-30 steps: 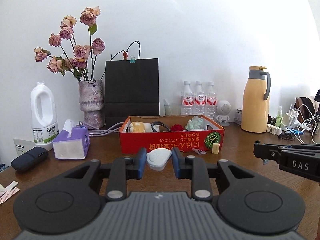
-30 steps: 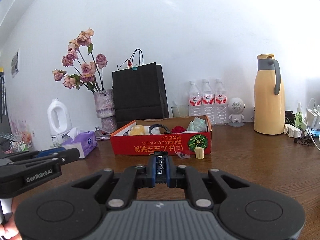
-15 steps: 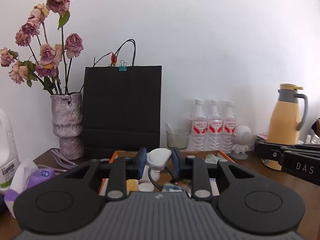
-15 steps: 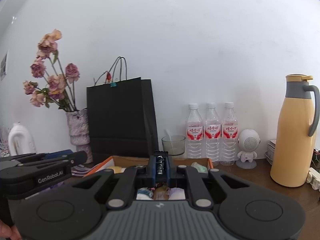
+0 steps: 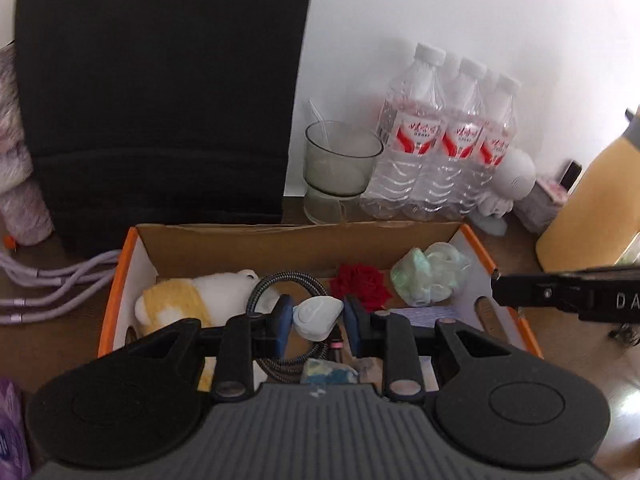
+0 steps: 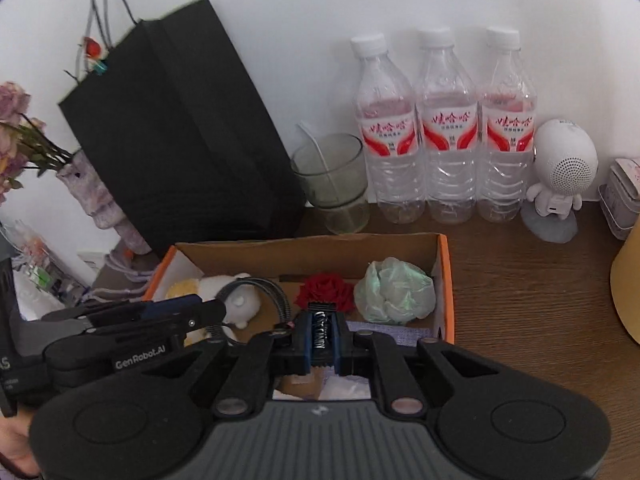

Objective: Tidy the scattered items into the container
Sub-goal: 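Carry the marker and white cap over the cardboard box, then open both grippers to drop the black marker and white cap into the box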

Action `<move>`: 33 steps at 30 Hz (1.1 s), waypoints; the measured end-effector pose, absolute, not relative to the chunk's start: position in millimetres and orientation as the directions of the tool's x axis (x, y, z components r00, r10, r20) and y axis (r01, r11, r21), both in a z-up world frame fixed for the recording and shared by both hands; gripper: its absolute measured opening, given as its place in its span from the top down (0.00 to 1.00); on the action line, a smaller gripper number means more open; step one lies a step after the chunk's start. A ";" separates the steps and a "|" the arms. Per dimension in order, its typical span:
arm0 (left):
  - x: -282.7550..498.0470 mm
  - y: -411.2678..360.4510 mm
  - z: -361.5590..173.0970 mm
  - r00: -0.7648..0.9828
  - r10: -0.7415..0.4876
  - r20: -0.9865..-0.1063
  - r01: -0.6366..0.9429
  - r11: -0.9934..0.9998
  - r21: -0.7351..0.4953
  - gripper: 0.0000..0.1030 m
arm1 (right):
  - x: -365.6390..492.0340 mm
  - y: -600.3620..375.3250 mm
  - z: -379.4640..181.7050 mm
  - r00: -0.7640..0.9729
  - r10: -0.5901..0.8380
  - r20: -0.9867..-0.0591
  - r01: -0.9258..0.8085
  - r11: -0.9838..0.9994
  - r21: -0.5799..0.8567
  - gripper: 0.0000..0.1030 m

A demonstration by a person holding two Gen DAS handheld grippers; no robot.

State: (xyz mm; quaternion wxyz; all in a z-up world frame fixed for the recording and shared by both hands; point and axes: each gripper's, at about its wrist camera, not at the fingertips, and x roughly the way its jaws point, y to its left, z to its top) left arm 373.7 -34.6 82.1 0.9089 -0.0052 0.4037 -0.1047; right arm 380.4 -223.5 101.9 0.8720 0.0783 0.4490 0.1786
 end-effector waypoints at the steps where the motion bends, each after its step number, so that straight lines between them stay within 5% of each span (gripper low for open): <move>1: 379.9 -40.2 73.0 0.645 -0.172 -0.744 0.187 0.980 -0.065 0.73 | 389.7 -220.4 94.4 0.515 0.372 -0.772 -0.235 0.928 0.291 0.91; 13: 422.8 -54.5 33.5 0.560 -0.104 -0.822 0.183 0.983 0.001 0.70 | 440.9 -194.0 15.9 0.370 0.248 -0.895 -0.200 0.962 0.184 0.86; 16: 424.0 -55.9 37.5 0.551 -0.106 -0.828 0.185 0.983 -0.002 0.61 | 442.8 -195.9 21.3 0.359 0.243 -0.901 -0.186 0.965 0.186 0.78; 18: 421.9 -56.5 39.5 0.541 -0.129 -0.831 0.192 0.981 -0.028 0.46 | 441.5 -196.0 29.5 0.356 0.247 -0.901 -0.182 0.964 0.192 0.69; 23: 408.2 -58.0 58.6 0.558 -0.117 -0.822 0.188 0.982 -0.013 0.42 | 428.6 -200.0 51.4 0.376 0.205 -0.904 -0.159 0.975 0.155 0.52; 33: 362.5 -23.6 120.1 0.562 -0.024 -0.827 0.071 0.997 0.020 0.17 | 386.5 -214.3 94.8 0.376 0.177 -0.910 -0.136 0.981 0.134 0.42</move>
